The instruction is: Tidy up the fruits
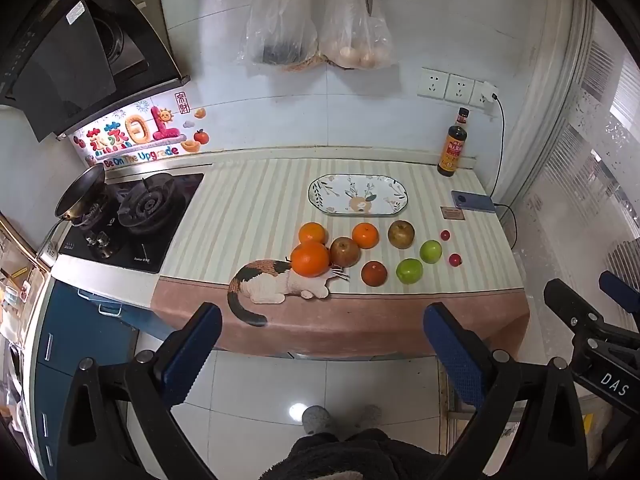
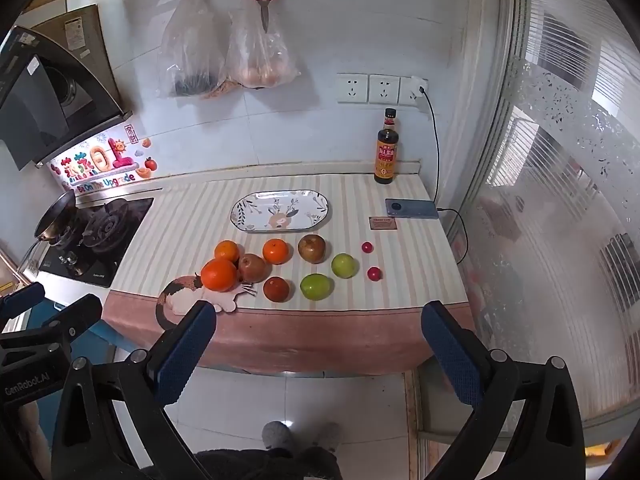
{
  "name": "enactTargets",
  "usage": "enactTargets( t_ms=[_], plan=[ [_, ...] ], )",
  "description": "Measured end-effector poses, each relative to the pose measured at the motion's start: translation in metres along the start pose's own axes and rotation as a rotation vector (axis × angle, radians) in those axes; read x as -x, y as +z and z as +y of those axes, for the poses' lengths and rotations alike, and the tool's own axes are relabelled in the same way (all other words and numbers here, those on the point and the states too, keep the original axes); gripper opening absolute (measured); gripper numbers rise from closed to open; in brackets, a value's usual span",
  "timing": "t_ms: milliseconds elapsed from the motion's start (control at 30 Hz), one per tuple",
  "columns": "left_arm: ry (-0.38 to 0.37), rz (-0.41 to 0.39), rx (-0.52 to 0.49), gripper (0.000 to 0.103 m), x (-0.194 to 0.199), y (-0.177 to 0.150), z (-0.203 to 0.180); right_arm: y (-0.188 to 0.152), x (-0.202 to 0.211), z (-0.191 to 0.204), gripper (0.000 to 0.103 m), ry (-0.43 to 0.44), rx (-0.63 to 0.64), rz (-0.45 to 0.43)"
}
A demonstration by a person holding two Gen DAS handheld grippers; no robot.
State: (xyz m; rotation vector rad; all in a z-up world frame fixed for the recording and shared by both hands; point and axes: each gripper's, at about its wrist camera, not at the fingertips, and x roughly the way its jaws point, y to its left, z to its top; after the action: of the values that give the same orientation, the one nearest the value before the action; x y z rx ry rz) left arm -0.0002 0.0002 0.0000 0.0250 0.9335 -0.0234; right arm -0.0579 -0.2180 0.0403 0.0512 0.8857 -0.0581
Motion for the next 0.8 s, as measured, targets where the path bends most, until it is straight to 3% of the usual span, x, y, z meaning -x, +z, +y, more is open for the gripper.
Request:
enactTargets(
  t_ms=[800],
  plan=[
    [0.001, 0.001, -0.004, 0.103, 0.001, 0.002, -0.003, -0.004, -0.001, -0.005, 0.103, 0.003, -0.010, 0.006]
  ],
)
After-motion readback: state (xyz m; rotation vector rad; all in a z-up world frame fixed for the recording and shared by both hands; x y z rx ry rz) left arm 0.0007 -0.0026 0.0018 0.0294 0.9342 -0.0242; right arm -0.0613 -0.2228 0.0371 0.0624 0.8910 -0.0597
